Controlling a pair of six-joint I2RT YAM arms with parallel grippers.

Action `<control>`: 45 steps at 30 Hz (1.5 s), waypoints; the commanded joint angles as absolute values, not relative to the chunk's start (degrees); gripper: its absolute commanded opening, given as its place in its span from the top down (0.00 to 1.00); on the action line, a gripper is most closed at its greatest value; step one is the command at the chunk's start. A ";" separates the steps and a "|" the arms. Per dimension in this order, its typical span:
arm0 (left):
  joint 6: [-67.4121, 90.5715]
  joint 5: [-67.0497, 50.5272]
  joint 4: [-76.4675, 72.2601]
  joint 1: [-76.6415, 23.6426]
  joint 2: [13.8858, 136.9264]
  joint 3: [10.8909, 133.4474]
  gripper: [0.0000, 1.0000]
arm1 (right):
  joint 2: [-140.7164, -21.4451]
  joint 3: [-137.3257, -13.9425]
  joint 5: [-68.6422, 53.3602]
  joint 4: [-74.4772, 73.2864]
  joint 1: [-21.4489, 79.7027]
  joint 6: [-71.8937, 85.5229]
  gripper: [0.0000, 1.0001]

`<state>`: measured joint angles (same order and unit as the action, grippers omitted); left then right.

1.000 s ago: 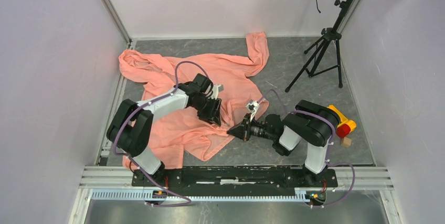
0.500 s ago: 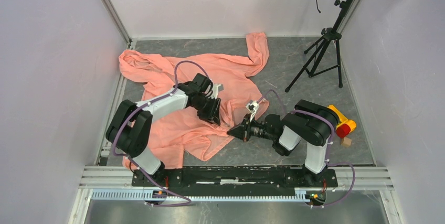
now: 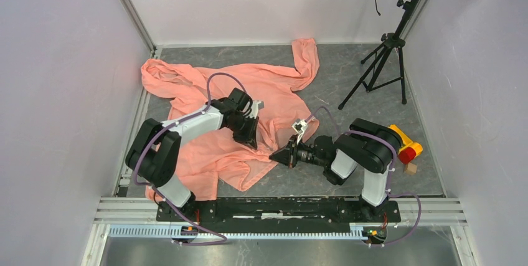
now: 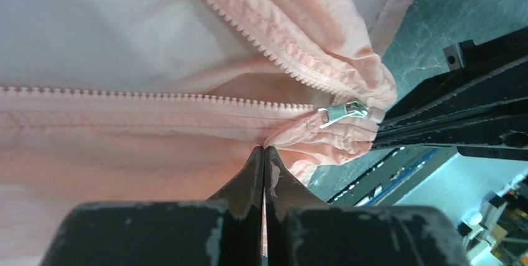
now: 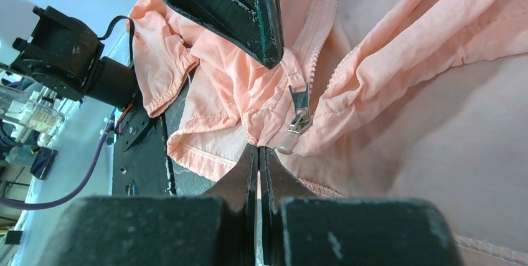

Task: Zip up the jacket

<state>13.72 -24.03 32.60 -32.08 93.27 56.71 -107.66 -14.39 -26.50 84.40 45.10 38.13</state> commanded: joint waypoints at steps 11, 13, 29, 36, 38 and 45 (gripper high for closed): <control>15.76 0.37 26.93 -34.03 80.73 52.60 0.98 | -104.02 -7.92 -15.07 96.46 47.27 52.55 1.00; 15.68 -6.12 25.54 -34.11 81.42 52.72 0.98 | -104.37 -8.97 -16.37 95.50 47.37 50.68 1.00; 16.88 -16.70 22.85 -34.73 80.51 50.33 0.98 | -97.45 -17.30 -19.48 70.36 46.67 33.45 0.44; 16.78 -16.89 22.94 -34.72 79.94 50.44 0.98 | -99.86 -19.03 -19.57 68.47 46.93 34.44 0.47; 16.78 -16.96 23.06 -34.79 79.91 50.65 0.98 | -100.20 -18.74 -19.17 68.28 46.92 35.15 0.48; 16.76 -17.58 23.51 -34.74 80.24 52.03 0.98 | -99.94 -18.49 -18.05 66.18 47.00 34.99 0.54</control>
